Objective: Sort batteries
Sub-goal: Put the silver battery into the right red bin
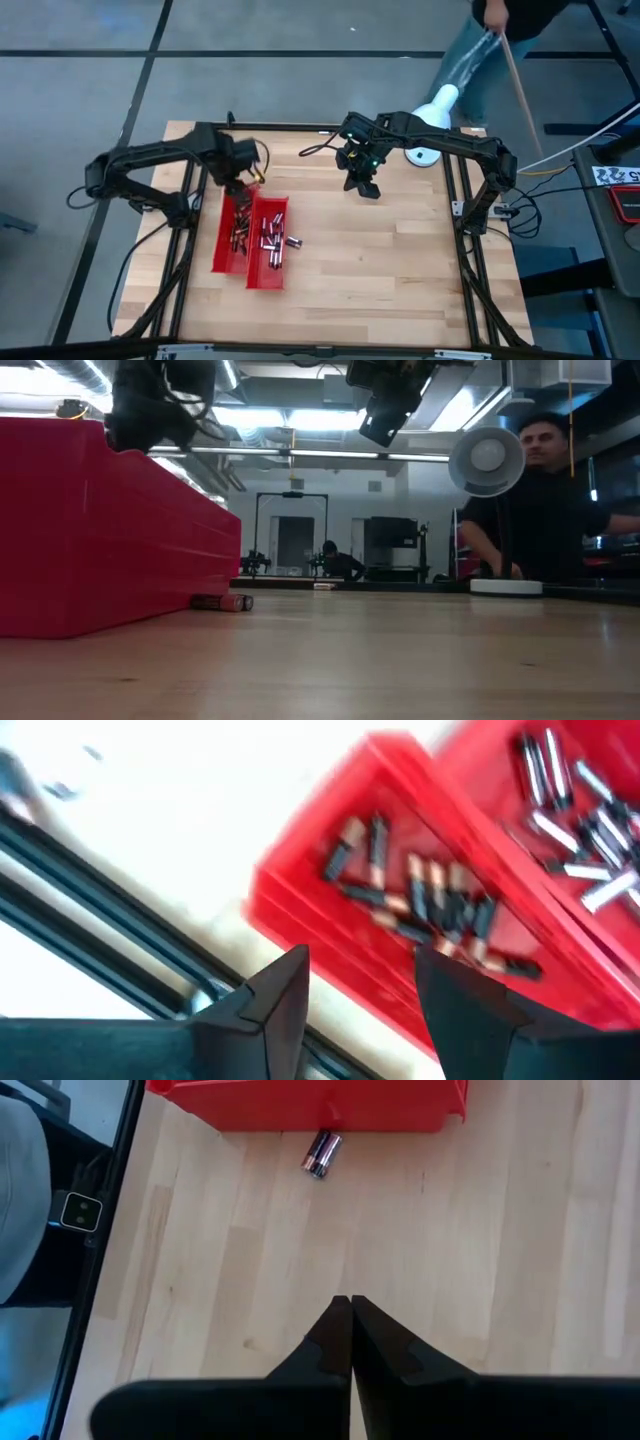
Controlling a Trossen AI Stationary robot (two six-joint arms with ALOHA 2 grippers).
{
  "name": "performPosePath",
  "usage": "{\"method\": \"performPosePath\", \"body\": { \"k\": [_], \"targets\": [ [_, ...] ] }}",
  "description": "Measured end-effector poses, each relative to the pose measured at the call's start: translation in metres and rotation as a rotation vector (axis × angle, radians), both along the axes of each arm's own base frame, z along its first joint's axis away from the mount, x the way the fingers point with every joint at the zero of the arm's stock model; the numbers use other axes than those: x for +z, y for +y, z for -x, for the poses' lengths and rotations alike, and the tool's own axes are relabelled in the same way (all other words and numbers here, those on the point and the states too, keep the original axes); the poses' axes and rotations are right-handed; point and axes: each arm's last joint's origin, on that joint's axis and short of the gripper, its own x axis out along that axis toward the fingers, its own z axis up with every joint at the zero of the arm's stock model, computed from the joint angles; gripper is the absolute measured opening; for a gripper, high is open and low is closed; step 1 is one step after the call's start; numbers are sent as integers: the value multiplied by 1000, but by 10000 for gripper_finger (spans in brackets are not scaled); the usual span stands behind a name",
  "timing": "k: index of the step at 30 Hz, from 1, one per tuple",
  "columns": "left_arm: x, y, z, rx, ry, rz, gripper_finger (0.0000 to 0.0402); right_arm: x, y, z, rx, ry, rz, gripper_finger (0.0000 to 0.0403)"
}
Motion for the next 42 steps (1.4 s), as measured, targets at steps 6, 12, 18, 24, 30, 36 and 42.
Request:
{"method": "performPosePath", "body": {
  "k": [6,12,18,24,30,36,42],
  "targets": [
    [3,51,8,12,24,-23,172,0,0,-1,-19,-3,-8,5],
    [-30,106,4,5,109,23,172,3,-1,-6,-53,-40,-16,5],
    [-79,155,6,95,282,47,172,4,-2,-7,-101,-38,-40,5],
    [-102,184,14,103,293,86,173,3,-1,-7,-145,-10,-64,5],
    [-104,196,16,-26,277,38,173,3,-1,-6,-159,1,-74,5],
    [-105,200,13,-162,263,9,173,3,-1,-6,-159,0,-73,5],
    [-111,196,17,-266,314,35,171,3,-1,-6,-146,-7,-63,5]
  ]
}}
